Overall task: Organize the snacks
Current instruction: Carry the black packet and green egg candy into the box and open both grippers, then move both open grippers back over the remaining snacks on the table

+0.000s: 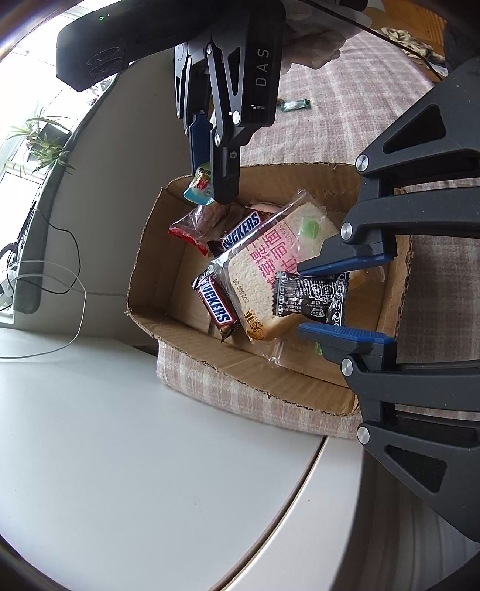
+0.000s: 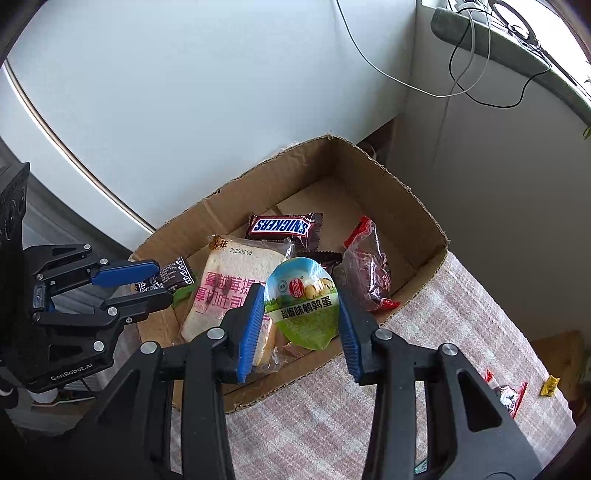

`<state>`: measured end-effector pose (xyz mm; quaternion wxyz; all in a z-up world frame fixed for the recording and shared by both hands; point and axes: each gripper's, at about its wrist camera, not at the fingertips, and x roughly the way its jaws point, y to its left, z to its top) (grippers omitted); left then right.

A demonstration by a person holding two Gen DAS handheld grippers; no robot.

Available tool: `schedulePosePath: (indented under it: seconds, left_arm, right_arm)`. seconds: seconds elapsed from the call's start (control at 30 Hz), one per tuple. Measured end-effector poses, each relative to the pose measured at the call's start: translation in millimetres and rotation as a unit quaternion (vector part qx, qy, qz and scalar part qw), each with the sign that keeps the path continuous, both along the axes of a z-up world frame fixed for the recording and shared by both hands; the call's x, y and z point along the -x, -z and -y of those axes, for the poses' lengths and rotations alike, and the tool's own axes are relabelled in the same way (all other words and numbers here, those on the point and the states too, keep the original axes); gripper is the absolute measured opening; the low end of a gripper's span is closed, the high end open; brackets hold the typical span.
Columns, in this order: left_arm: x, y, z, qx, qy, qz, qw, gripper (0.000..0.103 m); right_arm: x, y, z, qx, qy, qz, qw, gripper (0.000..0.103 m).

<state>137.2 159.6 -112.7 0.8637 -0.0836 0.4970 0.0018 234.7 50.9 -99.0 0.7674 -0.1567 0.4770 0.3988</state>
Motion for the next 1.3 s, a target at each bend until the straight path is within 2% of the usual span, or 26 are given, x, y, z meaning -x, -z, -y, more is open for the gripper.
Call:
schedulePosePath:
  seconds: [0.07,0.1,0.13,0.2,0.43,0.73,1.13,1.3]
  left_arm:
    - [-1.6,-0.1,1.2,0.004,0.001,-0.003,1.0,0.034]
    - [-1.7,-0.8,2.1,0.001,0.001,-0.002,1.0,0.043]
    - [-1.9,-1.5,2.8,-0.003,0.0,-0.001,1.0,0.047]
    - [-2.3,-2.1,2.8,-0.001,0.0,0.0,1.0,0.047]
    - [-2.4,-3.7,3.9,-0.001,0.0,0.001,1.0,0.047]
    - [-2.3,-10.9,11.7,0.009,0.001,0.008,0.9999,0.047]
    - [-12.9,-18.9,60.5,0.022,0.052,0.02,0.9982,0.047]
    - [-20.0,-15.3,87.8,0.033,0.081,0.017,0.996,0.047]
  right_arm:
    - [-1.3,-1.4,1.8,-0.001,0.008,0.003,1.0,0.058]
    - [-1.3,-3.2,3.4,-0.006,0.013,0.006,1.0,0.069]
    - [-1.5,-5.5,5.2,-0.01,0.016,0.009,1.0,0.076]
    - [-2.4,-8.9,8.3,-0.015,0.019,0.006,1.0,0.081]
    - [0.0,-7.8,14.2,0.003,0.024,0.004,1.0,0.082]
    - [8.0,-14.9,44.4,-0.001,0.045,0.021,0.999,0.082]
    - [-5.4,-28.5,143.9,-0.045,0.141,0.019,0.989,0.082]
    - [-12.2,-22.6,188.1,-0.02,0.178,0.011,0.984,0.082]
